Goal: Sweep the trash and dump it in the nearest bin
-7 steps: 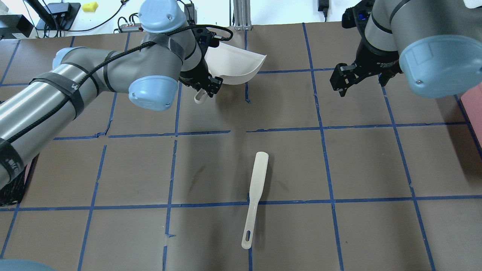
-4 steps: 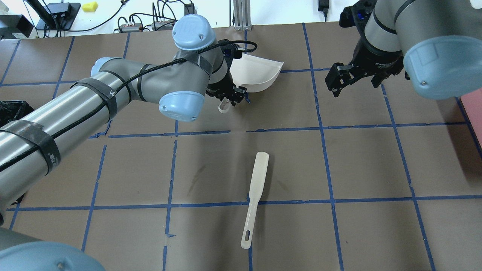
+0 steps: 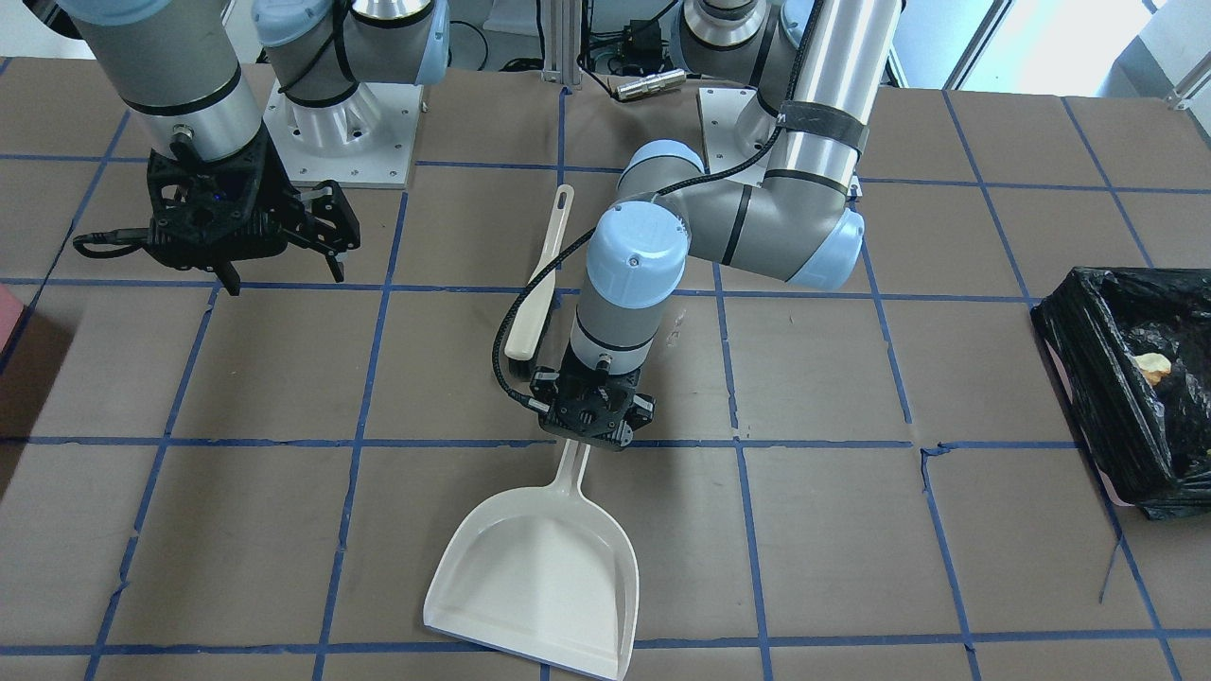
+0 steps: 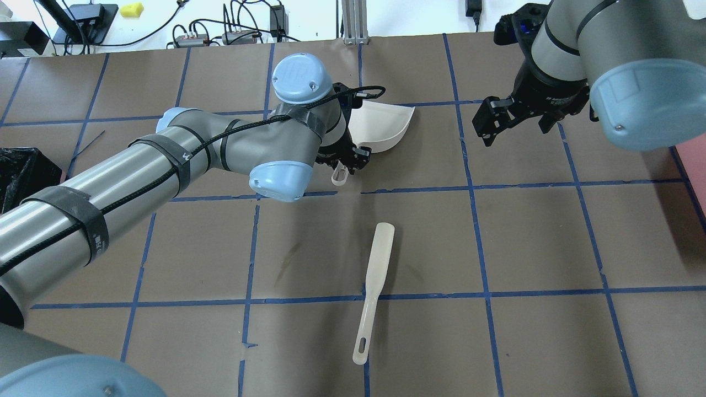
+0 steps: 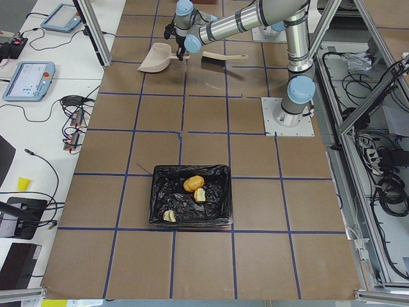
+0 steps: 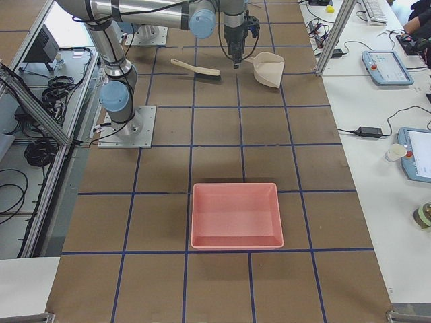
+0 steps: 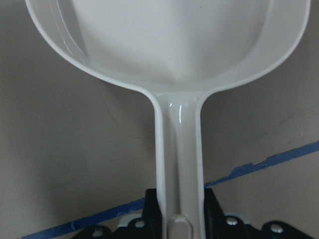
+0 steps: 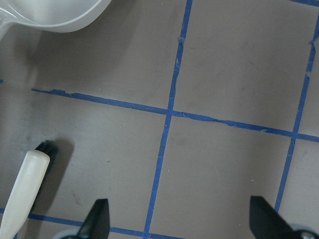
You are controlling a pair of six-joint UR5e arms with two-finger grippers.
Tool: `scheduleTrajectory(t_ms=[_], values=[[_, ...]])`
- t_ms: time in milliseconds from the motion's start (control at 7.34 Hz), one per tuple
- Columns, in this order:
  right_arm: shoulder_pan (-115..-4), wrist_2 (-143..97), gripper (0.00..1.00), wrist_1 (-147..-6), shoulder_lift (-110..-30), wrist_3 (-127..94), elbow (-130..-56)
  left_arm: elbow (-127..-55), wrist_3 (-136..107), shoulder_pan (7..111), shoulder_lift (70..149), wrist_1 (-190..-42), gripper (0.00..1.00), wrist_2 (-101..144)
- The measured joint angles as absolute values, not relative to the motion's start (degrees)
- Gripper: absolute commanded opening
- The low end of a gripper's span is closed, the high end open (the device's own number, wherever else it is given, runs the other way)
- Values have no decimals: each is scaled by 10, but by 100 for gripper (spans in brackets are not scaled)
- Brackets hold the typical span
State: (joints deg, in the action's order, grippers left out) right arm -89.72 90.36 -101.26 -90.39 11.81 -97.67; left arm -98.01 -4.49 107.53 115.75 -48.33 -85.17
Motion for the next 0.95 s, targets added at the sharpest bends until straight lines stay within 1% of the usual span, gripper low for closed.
scheduleTrajectory(t_ms=[136, 272, 681, 953], values=[[-897, 904, 100, -1013, -904, 120, -977, -981, -57, 1076, 1158, -482, 89, -850], [-896, 904, 100, -1013, -905, 121, -978, -981, -63, 1076, 1158, -481, 100, -850], [-897, 904, 100, -1013, -905, 120, -978, -981, -80, 1078, 1136, -487, 100, -852], [-897, 904, 100, -1013, -905, 120, -978, -968, -76, 1067, 1093, -546, 100, -855]])
